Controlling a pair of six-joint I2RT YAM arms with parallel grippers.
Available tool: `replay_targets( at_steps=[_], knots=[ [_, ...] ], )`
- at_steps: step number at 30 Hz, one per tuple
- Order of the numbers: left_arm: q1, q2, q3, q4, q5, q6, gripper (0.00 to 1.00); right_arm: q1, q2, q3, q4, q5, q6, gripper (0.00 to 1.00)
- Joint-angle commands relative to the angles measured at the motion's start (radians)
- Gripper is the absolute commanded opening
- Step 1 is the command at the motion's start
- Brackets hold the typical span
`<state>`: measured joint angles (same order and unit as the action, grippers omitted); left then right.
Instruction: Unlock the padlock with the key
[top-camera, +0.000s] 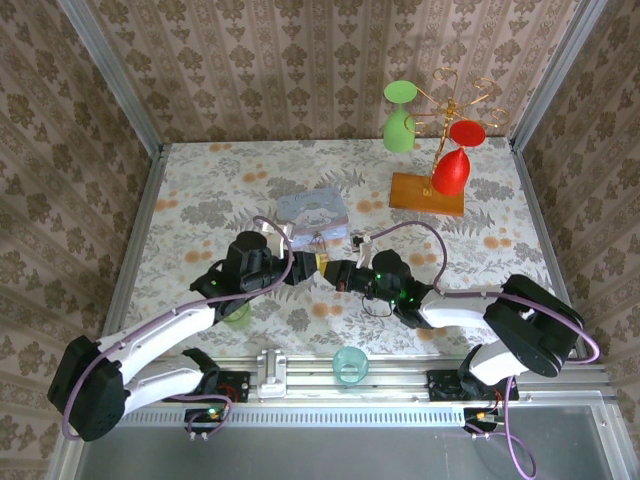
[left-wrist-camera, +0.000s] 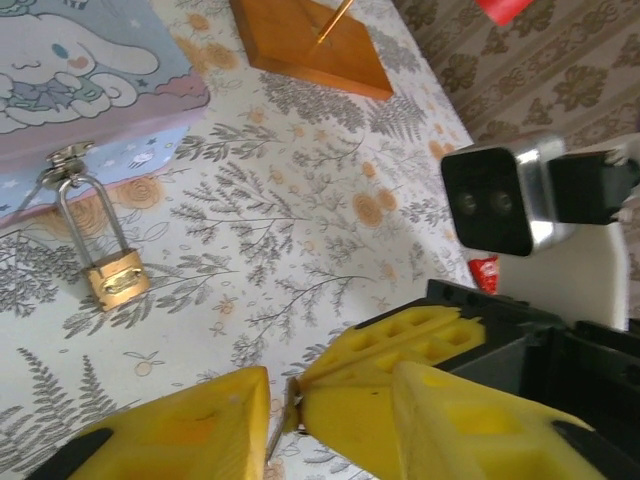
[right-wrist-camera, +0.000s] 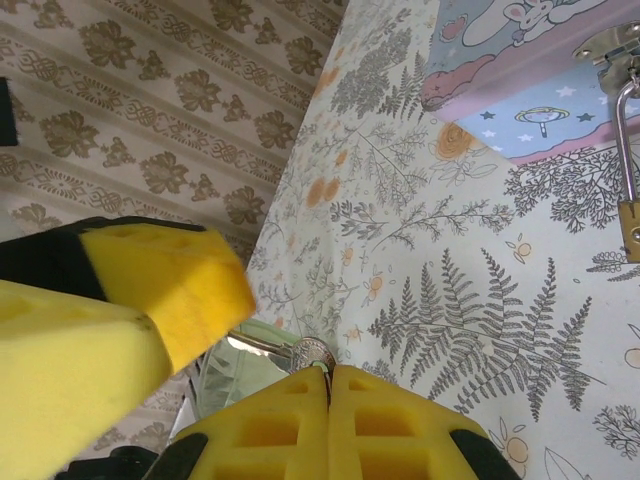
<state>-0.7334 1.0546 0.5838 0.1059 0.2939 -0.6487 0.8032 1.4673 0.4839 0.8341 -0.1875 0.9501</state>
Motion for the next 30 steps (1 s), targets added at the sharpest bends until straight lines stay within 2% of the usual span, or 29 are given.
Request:
replay_targets(
  at_steps=[1,8,13,22,30],
  knots=[
    [-0.008,-0.007,0.009,-0.013,-0.047,0.018,0.47,0.007,0.004,0.023,0.057,0.02,0.012,0.0],
    [-0.006,-0.008,0.01,0.011,-0.041,0.003,0.5,0.008,-0.014,0.018,0.034,0.029,0.002,0.0],
    [-0.009,0.005,-0.019,0.089,-0.012,-0.047,0.38,0.007,0.005,0.015,0.086,0.039,0.037,0.0],
    [-0.021,0.005,-0.019,0.051,-0.045,-0.028,0.37,0.01,0.036,0.017,0.144,0.049,0.079,0.0],
    [-0.028,0.005,-0.021,0.038,-0.069,-0.019,0.28,0.013,0.062,0.005,0.222,0.072,0.124,0.0]
  ],
)
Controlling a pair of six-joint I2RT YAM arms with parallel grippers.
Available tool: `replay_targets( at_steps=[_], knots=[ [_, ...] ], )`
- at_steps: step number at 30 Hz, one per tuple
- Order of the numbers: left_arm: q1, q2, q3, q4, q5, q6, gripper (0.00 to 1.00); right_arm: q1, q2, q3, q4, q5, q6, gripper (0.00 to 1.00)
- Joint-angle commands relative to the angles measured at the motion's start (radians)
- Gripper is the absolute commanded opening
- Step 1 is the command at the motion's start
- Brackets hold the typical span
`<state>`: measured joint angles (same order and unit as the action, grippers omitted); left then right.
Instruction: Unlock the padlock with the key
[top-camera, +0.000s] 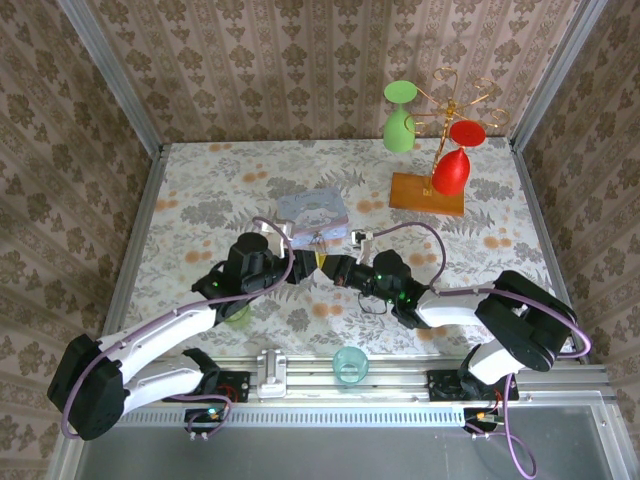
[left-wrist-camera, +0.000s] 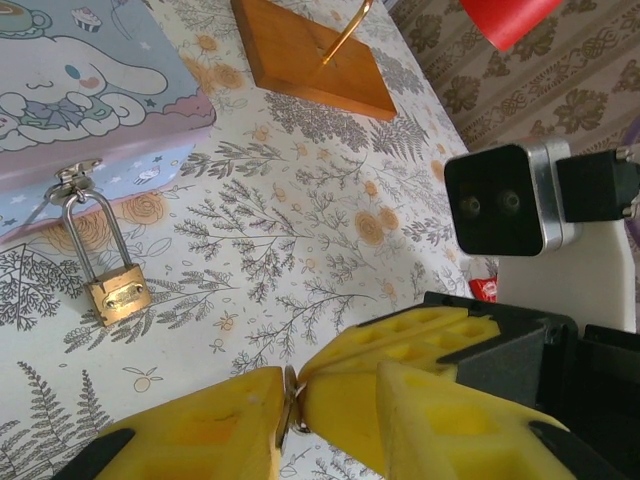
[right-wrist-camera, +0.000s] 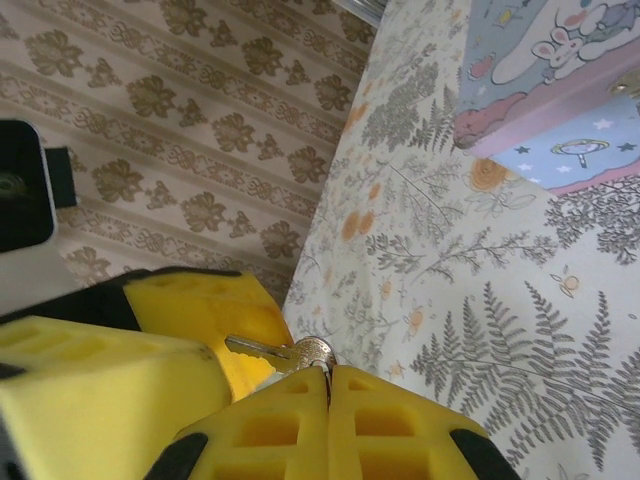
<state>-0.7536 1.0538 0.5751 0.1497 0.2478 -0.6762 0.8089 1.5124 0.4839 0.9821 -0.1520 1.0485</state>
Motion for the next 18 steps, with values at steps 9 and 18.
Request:
replay_targets(
  at_steps=[9,18],
  knots=[
    [-0.001,0.004,-0.007,0.008,-0.031,0.015,0.07,0.026,0.017,0.036,0.021,0.006,0.001,0.0],
    [0.023,0.019,0.017,-0.003,0.014,0.041,0.0,0.015,-0.022,0.052,-0.032,-0.133,-0.087,0.4]
  ],
)
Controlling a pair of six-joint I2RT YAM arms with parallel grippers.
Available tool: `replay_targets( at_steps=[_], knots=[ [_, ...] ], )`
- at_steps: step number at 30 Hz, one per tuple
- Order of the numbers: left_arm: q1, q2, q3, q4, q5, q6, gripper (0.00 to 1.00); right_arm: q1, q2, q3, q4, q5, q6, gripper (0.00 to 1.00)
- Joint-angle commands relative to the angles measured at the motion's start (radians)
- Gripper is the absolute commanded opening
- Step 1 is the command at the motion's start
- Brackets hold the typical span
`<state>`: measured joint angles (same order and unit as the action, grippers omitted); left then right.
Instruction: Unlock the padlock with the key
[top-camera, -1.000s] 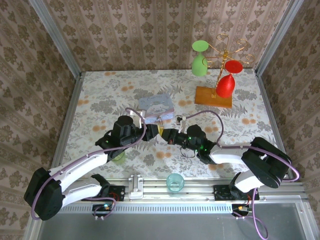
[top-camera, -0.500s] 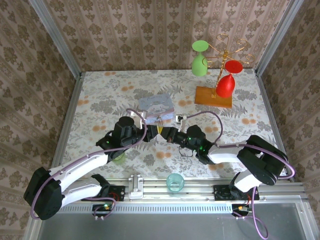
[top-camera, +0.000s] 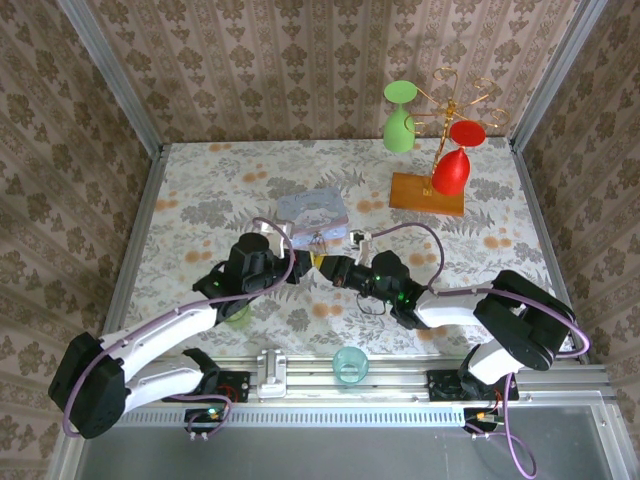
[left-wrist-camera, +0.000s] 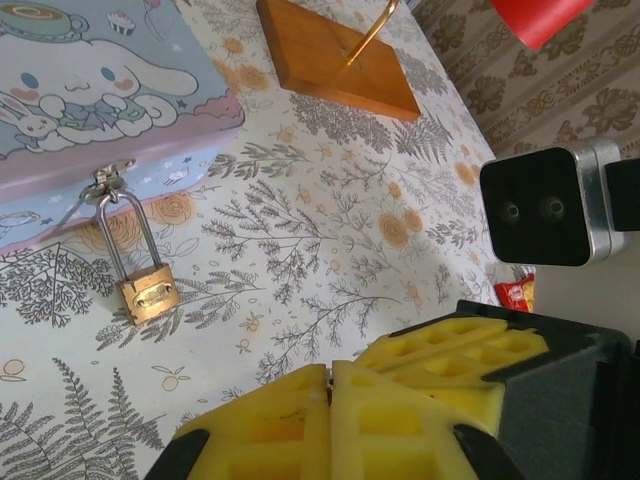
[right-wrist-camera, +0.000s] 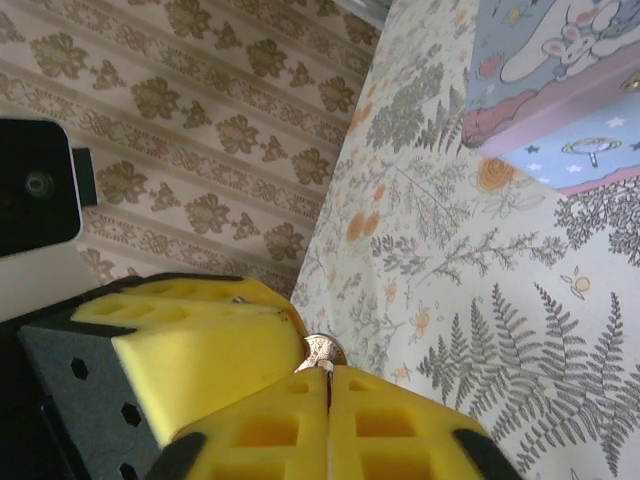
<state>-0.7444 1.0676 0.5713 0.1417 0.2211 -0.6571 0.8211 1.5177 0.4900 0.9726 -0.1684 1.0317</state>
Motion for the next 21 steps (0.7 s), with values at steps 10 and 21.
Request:
replay_targets(
  at_steps=[10,21],
  knots=[
    [0.132,0.032,0.063,0.175,0.535,0.128,0.0,-0.142,-0.365,0.06,-0.439,-0.355,-0.435,0.62],
    [0.148,0.046,0.022,0.513,0.663,-0.031,0.0,-0.166,-0.306,0.049,-0.201,-0.45,-0.357,0.51]
  ],
)
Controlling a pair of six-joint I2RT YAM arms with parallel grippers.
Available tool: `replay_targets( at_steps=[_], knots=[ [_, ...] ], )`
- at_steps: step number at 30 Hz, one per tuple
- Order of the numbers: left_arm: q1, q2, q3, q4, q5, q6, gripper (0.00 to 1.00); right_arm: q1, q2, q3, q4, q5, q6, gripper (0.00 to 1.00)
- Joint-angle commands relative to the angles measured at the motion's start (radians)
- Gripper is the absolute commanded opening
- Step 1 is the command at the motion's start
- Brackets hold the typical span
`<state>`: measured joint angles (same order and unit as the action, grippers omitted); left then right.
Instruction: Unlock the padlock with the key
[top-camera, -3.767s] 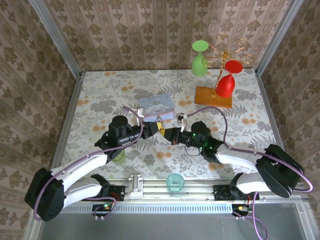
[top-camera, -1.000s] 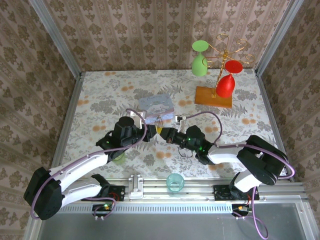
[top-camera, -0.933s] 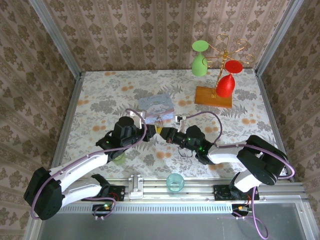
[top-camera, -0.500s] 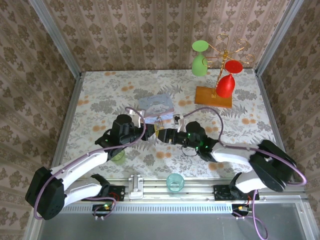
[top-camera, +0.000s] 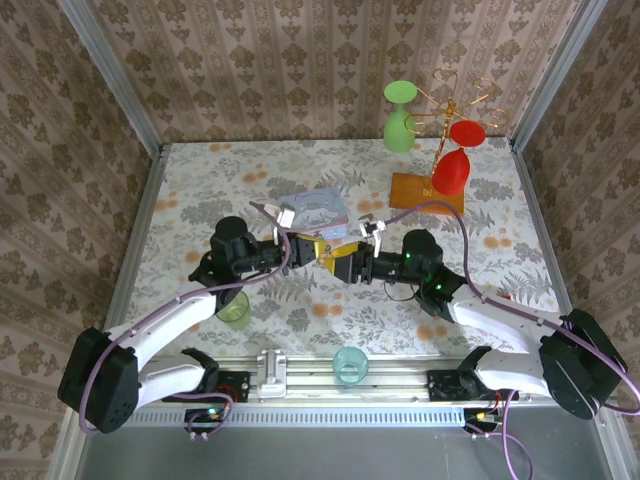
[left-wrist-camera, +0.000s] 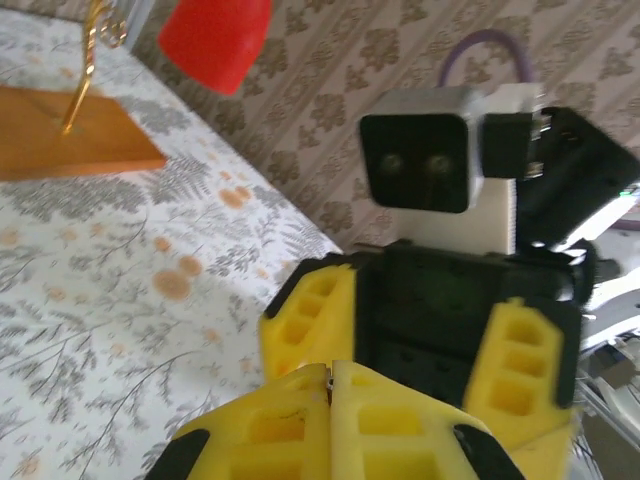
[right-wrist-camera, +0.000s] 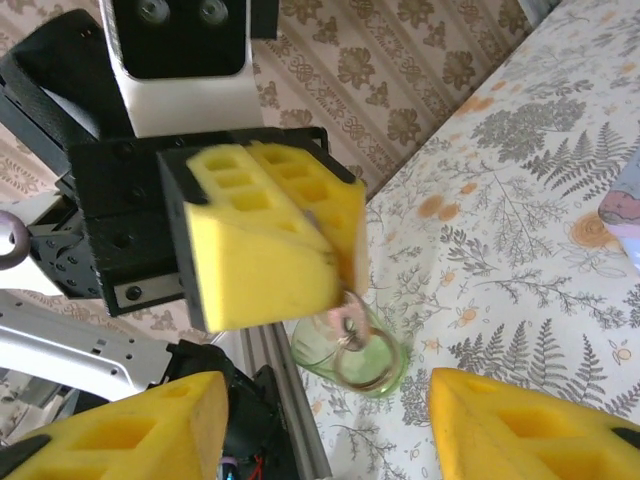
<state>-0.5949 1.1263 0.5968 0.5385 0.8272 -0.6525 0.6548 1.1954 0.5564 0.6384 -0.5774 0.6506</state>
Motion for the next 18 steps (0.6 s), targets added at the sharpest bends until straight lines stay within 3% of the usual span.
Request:
replay_targets(
  at_steps=[1,8,18],
  knots=[
    [-0.004,-0.013,-0.002,0.105,0.053,-0.035,0.0,0.0,0.027,-0.026,0.184,-0.051,0.046,0.49],
    [-0.015,-0.028,-0.007,0.078,0.048,-0.023,0.0,0.0,0.046,-0.047,0.292,-0.053,0.096,0.31],
    [-0.038,-0.033,-0.002,0.033,0.03,0.013,0.0,-0.007,0.039,-0.044,0.324,-0.038,0.1,0.22]
  ],
)
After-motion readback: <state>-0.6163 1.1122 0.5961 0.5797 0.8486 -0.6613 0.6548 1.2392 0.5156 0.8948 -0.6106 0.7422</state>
